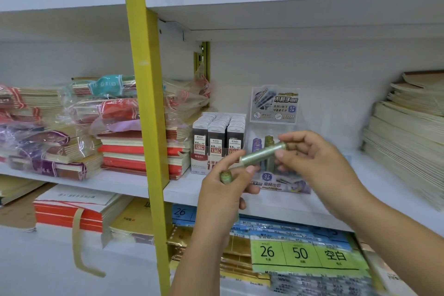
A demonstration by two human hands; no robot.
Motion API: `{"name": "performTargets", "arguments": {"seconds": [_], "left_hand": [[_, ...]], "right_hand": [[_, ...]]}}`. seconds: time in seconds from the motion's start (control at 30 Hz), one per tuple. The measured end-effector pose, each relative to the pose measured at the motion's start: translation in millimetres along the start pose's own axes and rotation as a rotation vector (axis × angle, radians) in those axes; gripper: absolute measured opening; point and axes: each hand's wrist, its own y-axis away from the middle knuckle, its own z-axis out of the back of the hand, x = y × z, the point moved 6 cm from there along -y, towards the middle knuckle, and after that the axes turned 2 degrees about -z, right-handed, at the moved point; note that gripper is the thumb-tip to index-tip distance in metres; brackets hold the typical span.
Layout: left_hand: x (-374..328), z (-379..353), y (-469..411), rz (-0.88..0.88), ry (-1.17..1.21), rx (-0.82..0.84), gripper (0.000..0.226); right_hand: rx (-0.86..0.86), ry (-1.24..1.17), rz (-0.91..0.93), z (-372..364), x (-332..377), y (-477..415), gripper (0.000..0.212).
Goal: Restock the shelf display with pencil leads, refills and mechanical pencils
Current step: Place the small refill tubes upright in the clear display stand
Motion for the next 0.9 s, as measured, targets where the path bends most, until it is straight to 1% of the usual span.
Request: {"name": "performTargets", "arguments": {"seconds": [0.03, 0.1, 0.2, 0.27, 0.33, 0.43, 0.57, 0.67, 0.77, 0.9], "left_hand": [[1.3, -1.9, -0.6, 0.002, -0.01, 0.024, 0.031], [3.8, -4.1, -2.1, 0.001, -0.032, 0.062, 0.028], [9.4, -4.2, -6.1, 0.014, -0.055, 0.098, 0.019], [13.6, -4.0, -9.1, 0.042, -0.043, 0.119, 0.022], [17.6, -2.5, -13.0, 0.046, -0.009, 0.134, 0.032], [23.0, 1.1, -17.8, 0.054, 0.03, 0.148, 0.041], [25.5, 8.9, -18.8, 0.065, -0.067, 0.117, 0.035], [23.6, 14.3, -19.0, 0.015, -0.085, 0.084, 0.033], [20.9, 16.7, -20.4, -0.014, -0.039, 0.05, 0.032], [18.1, 14.5, -21.3, -0.035, -0.006, 0.023, 0.032]], "right_hand": [[-0.035, 0.007, 0.025, 6.7, 5.5, -6.3, 0.024], [-0.108, 0.075, 0.131, 20.2, 23.0, -23.8, 0.025], [-0.139, 0.347, 0.275, 28.5, 46.2, -56.8, 0.026], [-0.105, 0.556, 0.283, 26.4, 46.5, -79.2, 0.022], [-0.054, 0.721, 0.256, 22.0, 38.4, -96.8, 0.023], [0.033, 0.851, 0.225, 13.1, 26.1, -113.1, 0.024], [0.155, 0.918, 0.129, 0.7, 8.4, -125.9, 0.029], [0.238, 0.904, 0.038, -5.0, -6.1, -129.2, 0.024], [0.254, 0.879, 0.006, -3.1, -11.8, -132.3, 0.02], [0.259, 0.878, 0.019, -1.0, -12.9, -132.8, 0.017]]}}
